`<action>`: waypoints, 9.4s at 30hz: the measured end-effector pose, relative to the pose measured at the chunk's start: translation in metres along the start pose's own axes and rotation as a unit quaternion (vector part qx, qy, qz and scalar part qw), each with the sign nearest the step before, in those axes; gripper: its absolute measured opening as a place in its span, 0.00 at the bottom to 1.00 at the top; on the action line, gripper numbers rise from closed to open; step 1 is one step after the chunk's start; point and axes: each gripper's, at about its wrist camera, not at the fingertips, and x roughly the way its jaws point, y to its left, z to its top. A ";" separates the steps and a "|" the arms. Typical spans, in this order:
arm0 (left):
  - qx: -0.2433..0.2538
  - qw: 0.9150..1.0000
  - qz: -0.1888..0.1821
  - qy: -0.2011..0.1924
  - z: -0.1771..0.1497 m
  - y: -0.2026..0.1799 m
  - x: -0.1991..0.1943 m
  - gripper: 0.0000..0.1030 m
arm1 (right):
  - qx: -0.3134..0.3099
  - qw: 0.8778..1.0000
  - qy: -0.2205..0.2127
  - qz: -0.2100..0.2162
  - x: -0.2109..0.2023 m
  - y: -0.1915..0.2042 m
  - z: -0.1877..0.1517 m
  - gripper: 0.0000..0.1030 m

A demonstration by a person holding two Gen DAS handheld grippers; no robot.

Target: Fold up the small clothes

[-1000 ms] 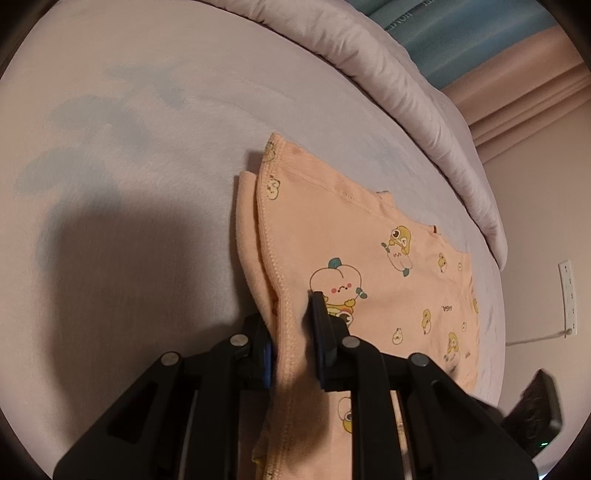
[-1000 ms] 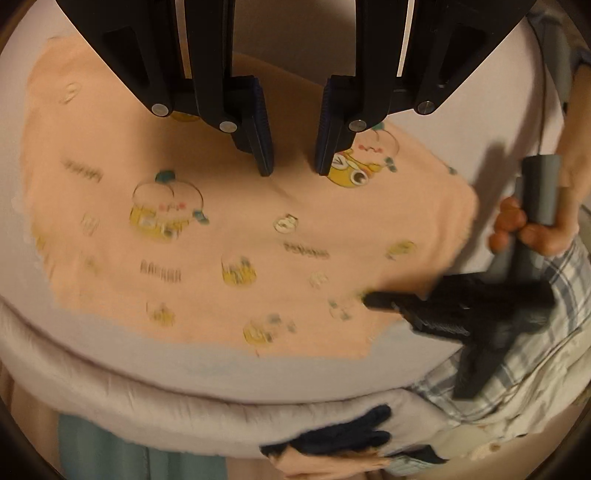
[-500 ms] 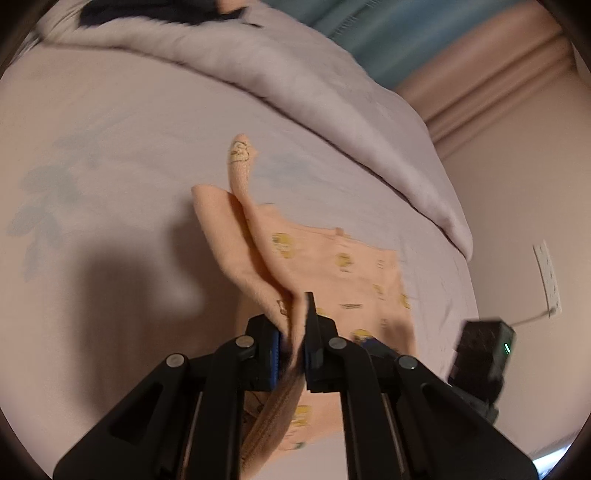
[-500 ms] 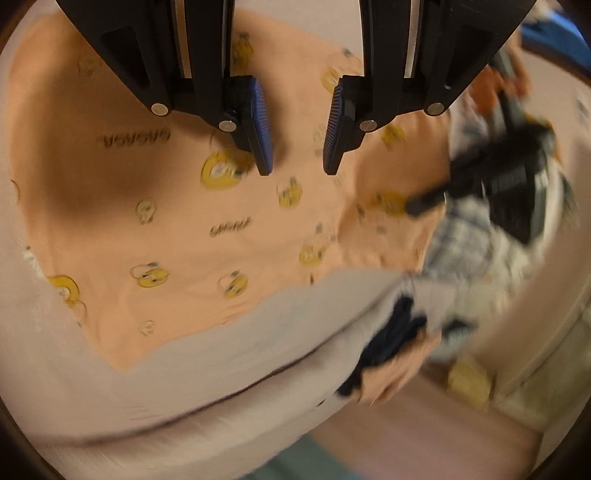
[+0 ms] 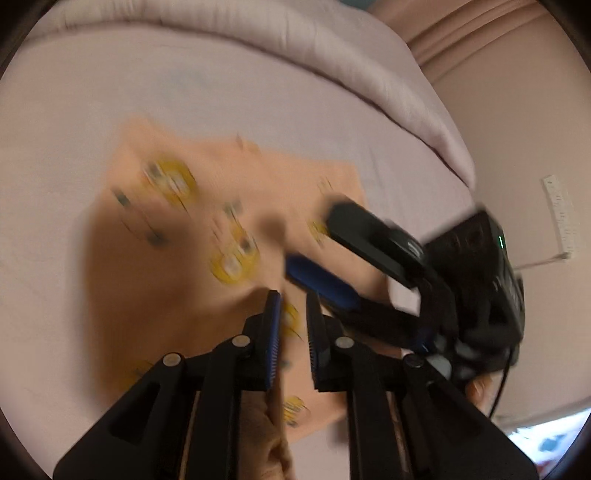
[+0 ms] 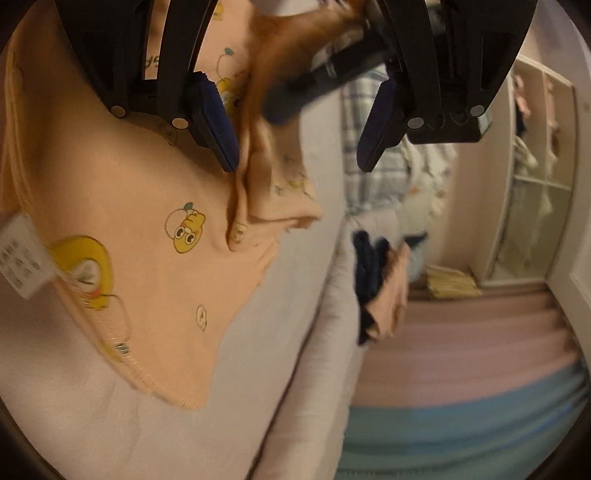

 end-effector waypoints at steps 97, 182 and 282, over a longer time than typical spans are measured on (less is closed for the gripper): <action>0.111 0.991 0.054 -0.054 -0.078 0.002 -0.031 0.41 | -0.335 0.879 -0.067 -0.332 -0.066 0.048 -0.055 0.05; -0.003 0.996 -0.051 -0.072 -0.070 0.045 -0.026 0.81 | -0.145 0.978 -0.011 -0.149 -0.070 -0.012 -0.010 0.82; 0.115 0.975 0.106 -0.159 -0.169 -0.035 -0.121 0.31 | -0.432 0.870 -0.046 -0.231 -0.062 0.114 -0.155 0.26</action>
